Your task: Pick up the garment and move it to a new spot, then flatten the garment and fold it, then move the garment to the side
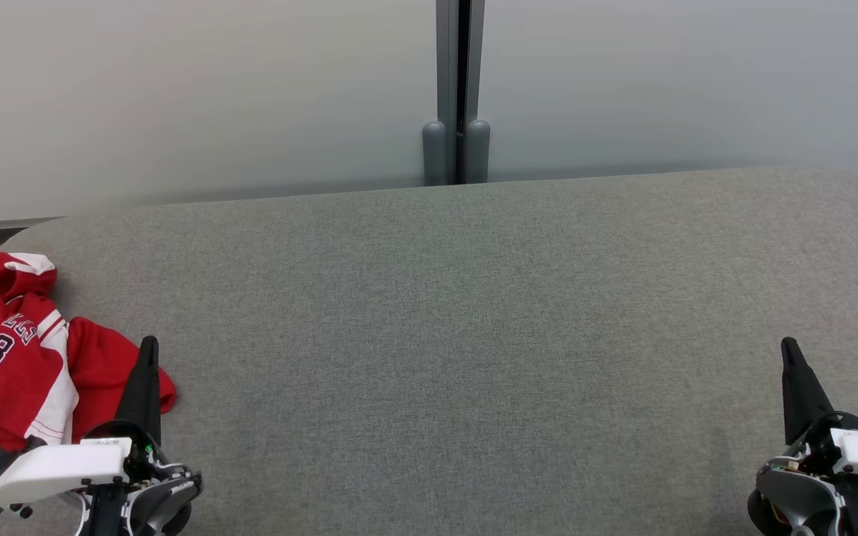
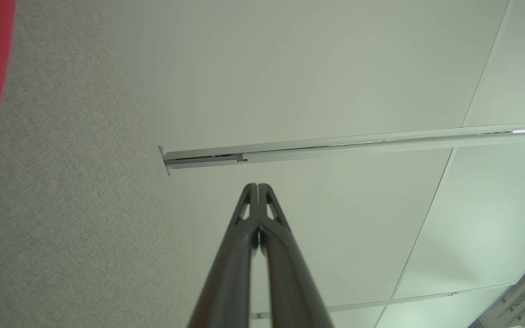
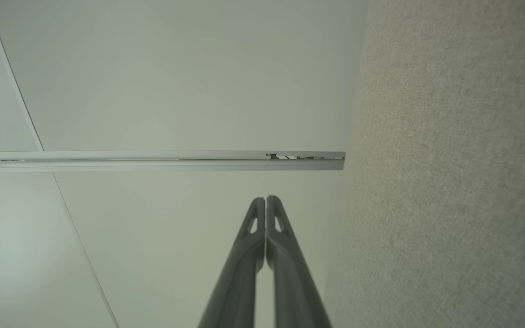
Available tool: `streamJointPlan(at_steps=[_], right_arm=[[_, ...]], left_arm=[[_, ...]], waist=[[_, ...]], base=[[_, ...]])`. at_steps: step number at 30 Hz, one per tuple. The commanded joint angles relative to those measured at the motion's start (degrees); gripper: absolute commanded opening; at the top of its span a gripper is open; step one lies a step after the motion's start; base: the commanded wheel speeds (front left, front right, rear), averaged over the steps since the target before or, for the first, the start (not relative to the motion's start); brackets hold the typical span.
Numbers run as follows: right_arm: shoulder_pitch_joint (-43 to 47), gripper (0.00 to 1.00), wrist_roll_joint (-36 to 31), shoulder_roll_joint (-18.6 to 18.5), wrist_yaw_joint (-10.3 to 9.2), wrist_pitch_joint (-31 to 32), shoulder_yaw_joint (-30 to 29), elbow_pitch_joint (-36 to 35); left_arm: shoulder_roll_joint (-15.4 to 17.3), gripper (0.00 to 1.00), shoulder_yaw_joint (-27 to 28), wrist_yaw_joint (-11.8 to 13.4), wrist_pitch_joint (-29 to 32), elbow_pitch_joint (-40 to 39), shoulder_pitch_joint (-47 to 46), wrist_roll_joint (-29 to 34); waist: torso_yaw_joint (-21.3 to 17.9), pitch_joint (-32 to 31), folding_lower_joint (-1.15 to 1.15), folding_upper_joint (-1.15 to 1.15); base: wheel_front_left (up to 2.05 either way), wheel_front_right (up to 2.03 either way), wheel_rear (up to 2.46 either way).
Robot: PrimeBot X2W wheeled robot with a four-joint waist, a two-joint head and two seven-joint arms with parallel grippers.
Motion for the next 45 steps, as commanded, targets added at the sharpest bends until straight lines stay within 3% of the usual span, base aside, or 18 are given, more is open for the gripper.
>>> streamJointPlan(at_steps=[1,24,25,36,45], right_arm=[[-0.56,0.00,-0.29,-0.05,0.00,0.05,0.03,0.06],[-0.56,0.00,-0.29,-0.05,0.00,0.04,0.03,0.06],[0.00,1.00,0.00,0.00,0.00,0.00,0.00,0.00],[-0.03,1.00,-2.85,-0.57,0.00,-2.49,1.41,-1.23],[-0.77,1.00,-13.81,-1.86,0.00,-5.10,2.71,-3.34]], left_arm=[[0.11,0.00,0.11,-0.18,0.14,0.02,-0.54,-0.05],[0.11,0.00,0.11,-0.18,0.14,0.02,-0.54,-0.05],[0.00,1.00,0.00,0.00,0.00,0.00,0.00,0.00],[0.32,1.00,-1.95,0.01,-2.44,-0.13,-0.54,2.22],[1.38,1.00,-2.91,0.01,-5.11,-1.86,-1.50,10.52]], waist=[[0.00,0.00,0.00,0.00],[0.00,0.00,0.00,0.00],[0.00,0.00,0.00,0.00],[0.05,0.06,0.00,0.00],[0.19,0.02,0.00,0.00]], base=[[0.00,0.00,0.00],[0.00,0.00,0.00],[0.00,0.00,0.00],[0.00,0.00,0.00],[0.00,0.00,0.00]])
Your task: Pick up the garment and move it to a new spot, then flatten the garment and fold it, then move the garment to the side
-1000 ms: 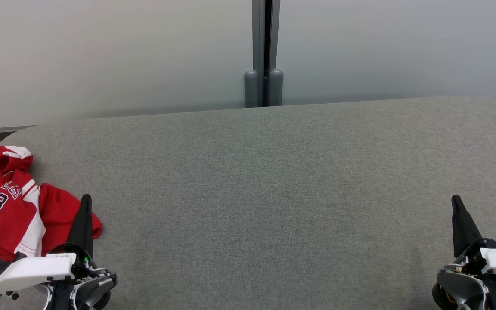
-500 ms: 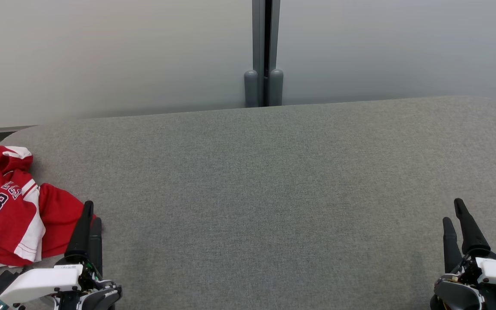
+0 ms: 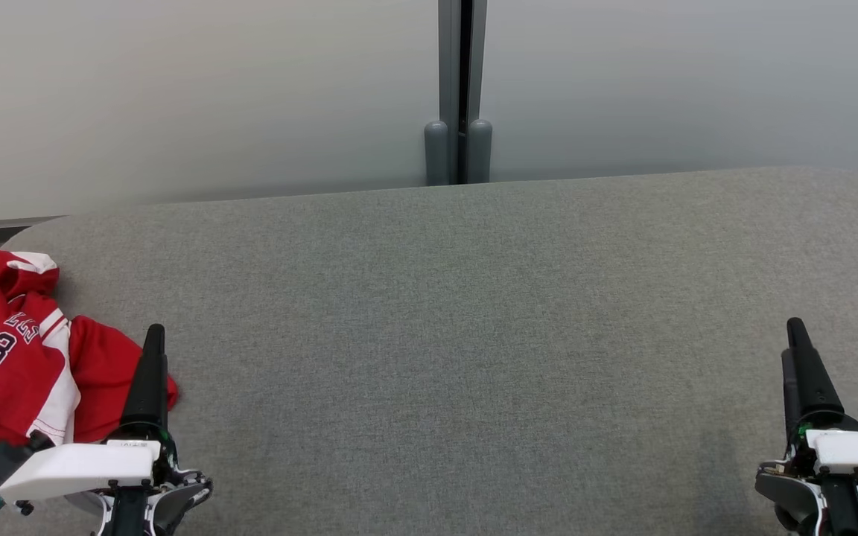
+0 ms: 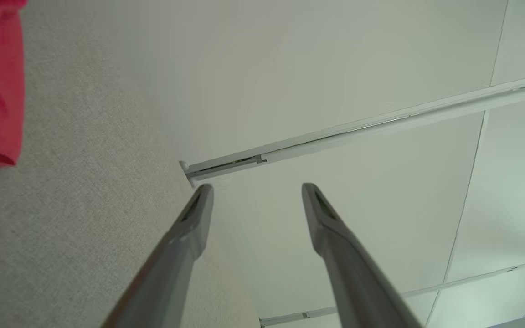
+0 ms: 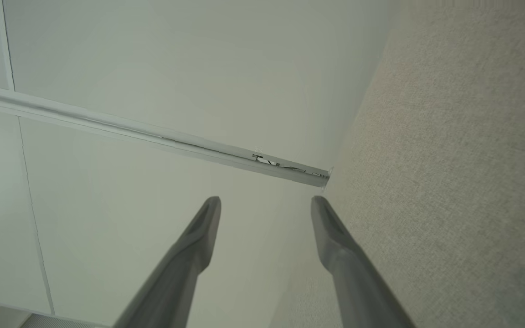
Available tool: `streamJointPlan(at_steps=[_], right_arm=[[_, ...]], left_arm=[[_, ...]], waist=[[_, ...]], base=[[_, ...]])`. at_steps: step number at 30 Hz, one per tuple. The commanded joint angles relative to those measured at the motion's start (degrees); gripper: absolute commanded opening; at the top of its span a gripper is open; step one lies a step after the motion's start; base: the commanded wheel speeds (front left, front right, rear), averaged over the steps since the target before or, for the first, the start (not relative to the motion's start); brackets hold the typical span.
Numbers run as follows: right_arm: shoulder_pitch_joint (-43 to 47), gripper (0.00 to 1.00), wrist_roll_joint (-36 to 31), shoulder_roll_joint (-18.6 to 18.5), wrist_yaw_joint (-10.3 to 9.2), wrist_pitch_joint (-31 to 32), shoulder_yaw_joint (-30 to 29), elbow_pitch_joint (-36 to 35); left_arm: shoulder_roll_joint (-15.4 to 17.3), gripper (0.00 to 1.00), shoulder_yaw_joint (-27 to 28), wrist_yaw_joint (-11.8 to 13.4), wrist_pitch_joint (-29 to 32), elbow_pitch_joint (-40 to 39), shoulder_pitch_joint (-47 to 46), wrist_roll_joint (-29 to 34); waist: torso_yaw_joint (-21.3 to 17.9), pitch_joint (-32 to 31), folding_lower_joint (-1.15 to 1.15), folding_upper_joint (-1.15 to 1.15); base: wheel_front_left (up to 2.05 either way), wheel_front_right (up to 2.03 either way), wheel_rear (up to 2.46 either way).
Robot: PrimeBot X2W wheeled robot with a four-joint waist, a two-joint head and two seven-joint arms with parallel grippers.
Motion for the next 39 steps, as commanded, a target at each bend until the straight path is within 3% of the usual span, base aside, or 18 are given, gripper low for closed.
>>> streamJointPlan(at_steps=[1,21,39], right_arm=[[-1.77,1.00,-3.56,-0.77,0.01,-0.83,0.38,-1.63],[-0.66,1.00,-31.38,-2.75,0.01,-5.11,3.59,-3.63],[1.96,1.00,-47.31,-2.68,0.02,-5.93,5.59,-4.12]], left_arm=[[0.73,1.00,0.10,-0.02,-0.71,-1.72,-2.29,3.20],[2.62,1.00,-2.32,0.00,-5.18,-6.28,0.88,28.39],[3.08,1.00,-3.84,0.23,-8.52,-6.84,4.11,44.80]], waist=[[0.03,-0.03,0.00,0.00],[0.45,-0.98,0.00,0.00],[0.92,-2.05,0.00,0.00]], base=[[0.00,0.00,0.00],[0.00,0.00,0.00],[0.00,0.00,0.00]])
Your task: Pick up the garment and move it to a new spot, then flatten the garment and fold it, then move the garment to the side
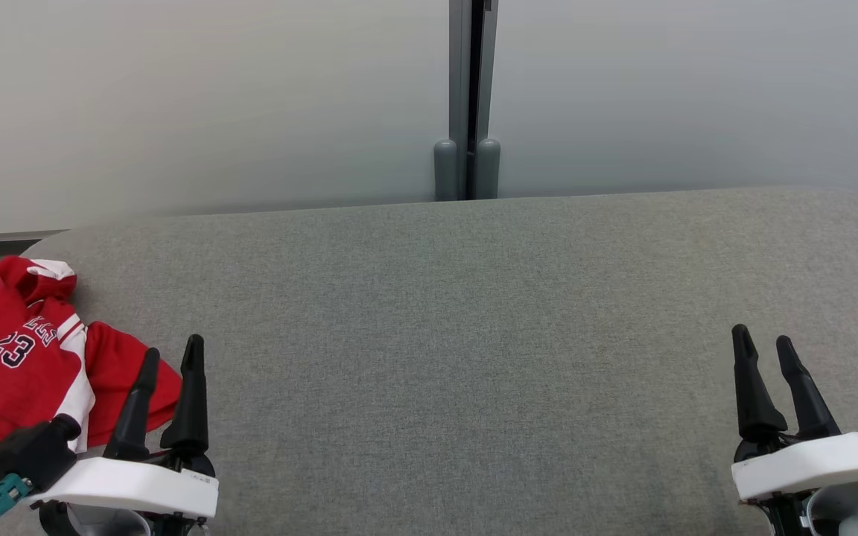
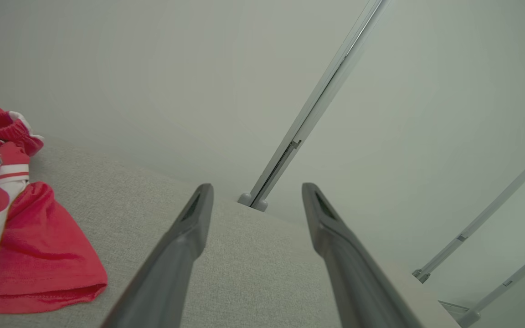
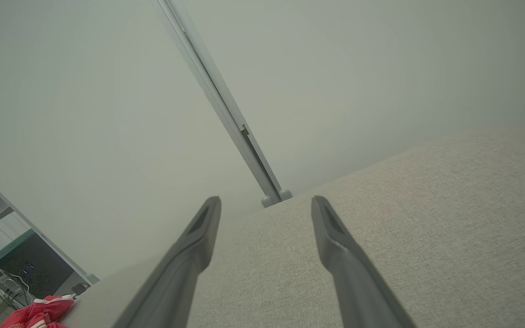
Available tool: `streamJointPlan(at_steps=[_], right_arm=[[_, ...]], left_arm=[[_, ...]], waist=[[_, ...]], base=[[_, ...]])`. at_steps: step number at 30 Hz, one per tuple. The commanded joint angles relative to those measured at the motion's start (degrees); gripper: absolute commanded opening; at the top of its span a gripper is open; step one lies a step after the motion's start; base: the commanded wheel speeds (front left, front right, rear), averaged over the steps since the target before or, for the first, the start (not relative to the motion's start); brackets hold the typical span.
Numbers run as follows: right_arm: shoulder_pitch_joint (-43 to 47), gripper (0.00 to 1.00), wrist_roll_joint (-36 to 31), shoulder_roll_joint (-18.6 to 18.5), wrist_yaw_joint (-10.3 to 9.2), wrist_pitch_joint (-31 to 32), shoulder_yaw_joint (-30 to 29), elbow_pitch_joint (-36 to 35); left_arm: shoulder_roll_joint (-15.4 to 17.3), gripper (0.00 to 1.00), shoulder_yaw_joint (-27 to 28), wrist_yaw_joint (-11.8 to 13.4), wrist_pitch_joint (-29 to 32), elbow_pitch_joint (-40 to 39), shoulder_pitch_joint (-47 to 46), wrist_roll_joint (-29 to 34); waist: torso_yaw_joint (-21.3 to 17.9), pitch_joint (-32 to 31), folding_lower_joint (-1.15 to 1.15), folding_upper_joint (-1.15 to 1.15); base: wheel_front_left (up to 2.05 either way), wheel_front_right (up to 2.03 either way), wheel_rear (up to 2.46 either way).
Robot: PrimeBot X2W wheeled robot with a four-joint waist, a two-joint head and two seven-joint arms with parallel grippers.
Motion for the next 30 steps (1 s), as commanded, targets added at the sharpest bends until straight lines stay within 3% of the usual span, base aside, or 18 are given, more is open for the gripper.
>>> streamJointPlan(at_steps=[1,30], right_arm=[[0.25,1.00,-2.79,-0.25,0.02,-0.45,0.41,-0.70],[2.58,1.00,-20.25,0.63,0.02,-2.00,2.42,1.42]], left_arm=[[0.49,1.00,-0.14,0.22,-0.64,-0.29,0.28,2.75],[1.23,1.00,-1.39,0.69,-4.76,4.29,2.02,19.95]], waist=[[-0.01,-0.11,0.00,0.00],[0.06,-1.62,0.00,0.00]], base=[[0.00,0.00,0.00],[0.00,0.00,0.00]])
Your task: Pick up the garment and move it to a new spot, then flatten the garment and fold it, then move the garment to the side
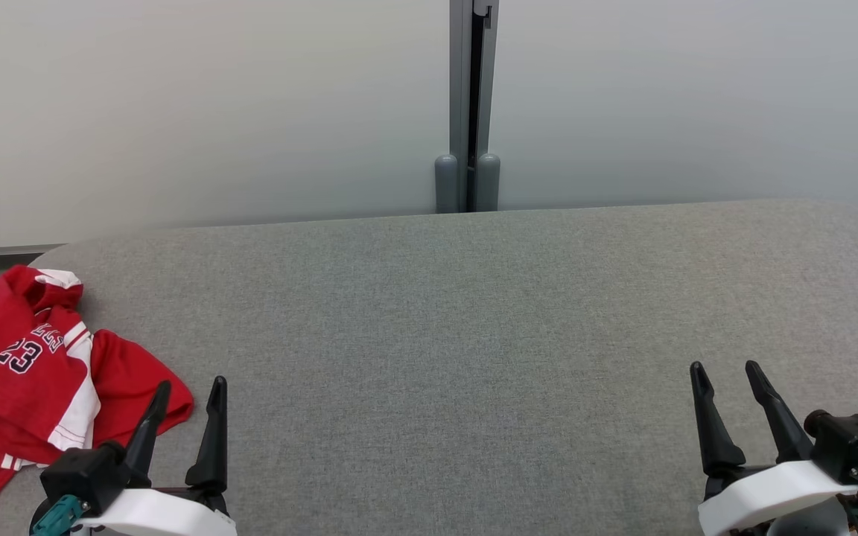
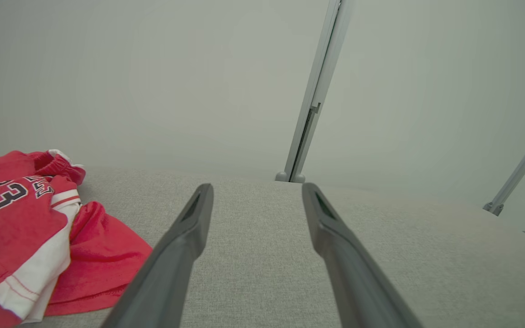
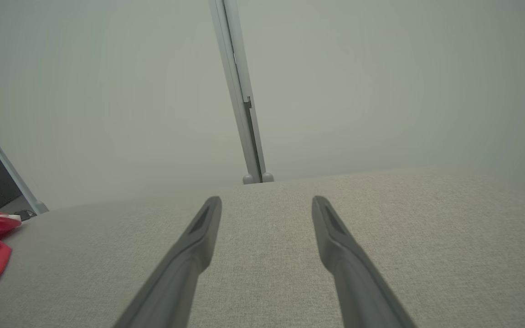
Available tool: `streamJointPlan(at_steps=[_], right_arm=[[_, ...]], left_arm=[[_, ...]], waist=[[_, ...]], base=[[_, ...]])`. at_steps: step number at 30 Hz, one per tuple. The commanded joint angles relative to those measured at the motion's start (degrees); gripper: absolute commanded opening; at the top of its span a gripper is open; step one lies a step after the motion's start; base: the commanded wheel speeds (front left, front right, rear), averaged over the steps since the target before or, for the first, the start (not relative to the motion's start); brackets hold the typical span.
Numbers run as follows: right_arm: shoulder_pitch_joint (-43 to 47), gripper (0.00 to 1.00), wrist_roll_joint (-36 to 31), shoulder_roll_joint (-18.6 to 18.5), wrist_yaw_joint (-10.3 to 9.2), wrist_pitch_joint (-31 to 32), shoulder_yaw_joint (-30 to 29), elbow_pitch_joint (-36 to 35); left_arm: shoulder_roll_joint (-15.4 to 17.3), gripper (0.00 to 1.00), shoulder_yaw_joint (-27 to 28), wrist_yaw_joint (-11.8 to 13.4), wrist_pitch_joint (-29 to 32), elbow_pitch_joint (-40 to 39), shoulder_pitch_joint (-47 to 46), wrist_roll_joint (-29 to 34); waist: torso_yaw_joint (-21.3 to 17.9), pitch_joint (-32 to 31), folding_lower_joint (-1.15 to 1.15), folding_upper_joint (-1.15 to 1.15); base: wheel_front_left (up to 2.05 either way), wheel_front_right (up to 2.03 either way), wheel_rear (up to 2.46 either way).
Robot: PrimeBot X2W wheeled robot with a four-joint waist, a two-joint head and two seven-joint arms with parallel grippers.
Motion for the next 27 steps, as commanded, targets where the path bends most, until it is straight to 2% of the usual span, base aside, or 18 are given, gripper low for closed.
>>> streamJointPlan(at_steps=[1,27], right_arm=[[0.28,1.00,-1.59,-0.12,0.00,-0.45,0.07,-0.22],[1.69,1.00,-9.70,1.37,0.00,-1.14,-0.48,0.36]], left_arm=[[0.49,1.00,-0.03,0.26,-0.46,-0.10,0.02,1.62],[-0.49,1.00,0.20,0.27,-3.36,5.72,0.33,10.63]], waist=[[0.01,-0.06,0.00,0.00],[0.18,-1.21,0.00,0.00]], base=[[0.00,0.00,0.00],[0.00,0.00,0.00]])
